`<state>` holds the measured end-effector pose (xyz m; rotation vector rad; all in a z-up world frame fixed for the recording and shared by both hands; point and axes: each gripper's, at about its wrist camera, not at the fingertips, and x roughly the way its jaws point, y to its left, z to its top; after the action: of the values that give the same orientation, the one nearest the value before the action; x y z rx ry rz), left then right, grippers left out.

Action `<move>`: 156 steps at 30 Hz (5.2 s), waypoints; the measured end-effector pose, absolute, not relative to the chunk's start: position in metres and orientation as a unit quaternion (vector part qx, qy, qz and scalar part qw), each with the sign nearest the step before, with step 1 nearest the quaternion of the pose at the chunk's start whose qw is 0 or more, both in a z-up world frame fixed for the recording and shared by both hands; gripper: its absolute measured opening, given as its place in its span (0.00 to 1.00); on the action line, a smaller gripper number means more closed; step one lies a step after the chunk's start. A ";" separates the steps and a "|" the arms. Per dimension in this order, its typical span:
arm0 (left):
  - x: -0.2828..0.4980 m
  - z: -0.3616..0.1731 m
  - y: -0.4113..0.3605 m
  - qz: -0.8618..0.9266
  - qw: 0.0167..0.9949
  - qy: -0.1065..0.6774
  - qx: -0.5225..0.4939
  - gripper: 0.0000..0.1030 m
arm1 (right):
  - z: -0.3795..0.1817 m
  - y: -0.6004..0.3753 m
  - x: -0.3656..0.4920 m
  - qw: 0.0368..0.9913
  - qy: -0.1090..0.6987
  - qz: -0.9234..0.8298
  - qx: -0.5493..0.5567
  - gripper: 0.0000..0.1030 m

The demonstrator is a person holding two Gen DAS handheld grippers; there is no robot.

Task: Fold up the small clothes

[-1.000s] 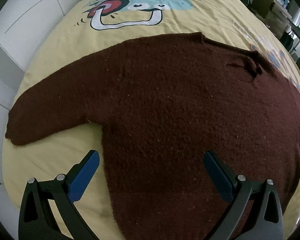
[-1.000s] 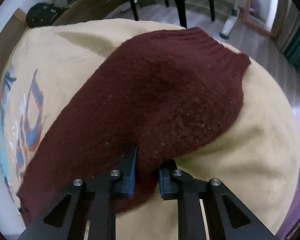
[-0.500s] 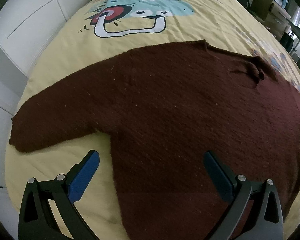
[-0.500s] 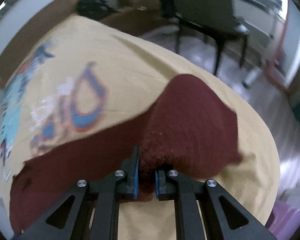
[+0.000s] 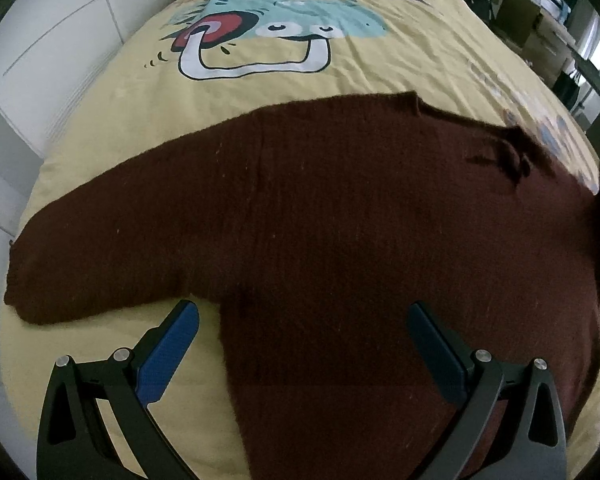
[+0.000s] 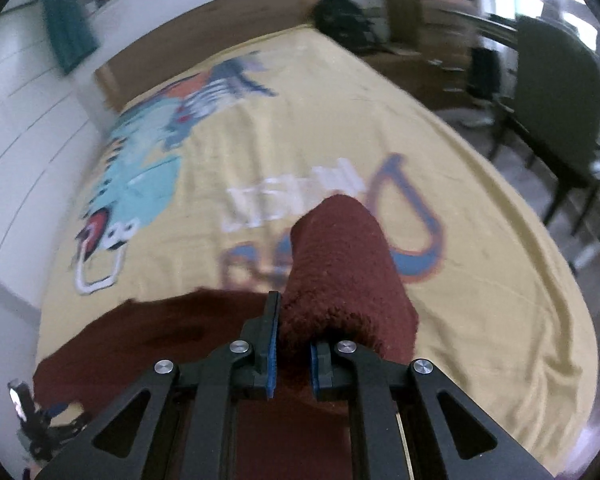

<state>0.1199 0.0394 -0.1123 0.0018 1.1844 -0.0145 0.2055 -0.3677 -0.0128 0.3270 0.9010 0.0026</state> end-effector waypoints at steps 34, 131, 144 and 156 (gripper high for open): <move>0.130 -0.122 0.047 0.017 0.816 0.578 0.006 0.99 | -0.184 -0.176 0.211 0.788 0.608 0.097 0.024 0.44; 0.180 -0.138 -0.073 -0.078 0.787 0.610 -0.049 0.18 | -0.215 -0.377 0.166 0.785 0.614 0.003 0.079 0.19; 0.172 -0.117 0.017 -0.035 0.789 0.612 -0.047 0.99 | -0.215 -0.392 0.151 0.790 0.609 -0.016 0.075 0.59; 0.207 -0.118 0.053 -0.052 0.776 0.621 -0.093 0.99 | -0.198 -0.405 0.118 0.800 0.593 -0.042 0.082 0.80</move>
<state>0.2069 0.0525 -0.1175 -0.2018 1.3443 -0.1115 0.1182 -0.4052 -0.1982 0.1755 1.2731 -0.0901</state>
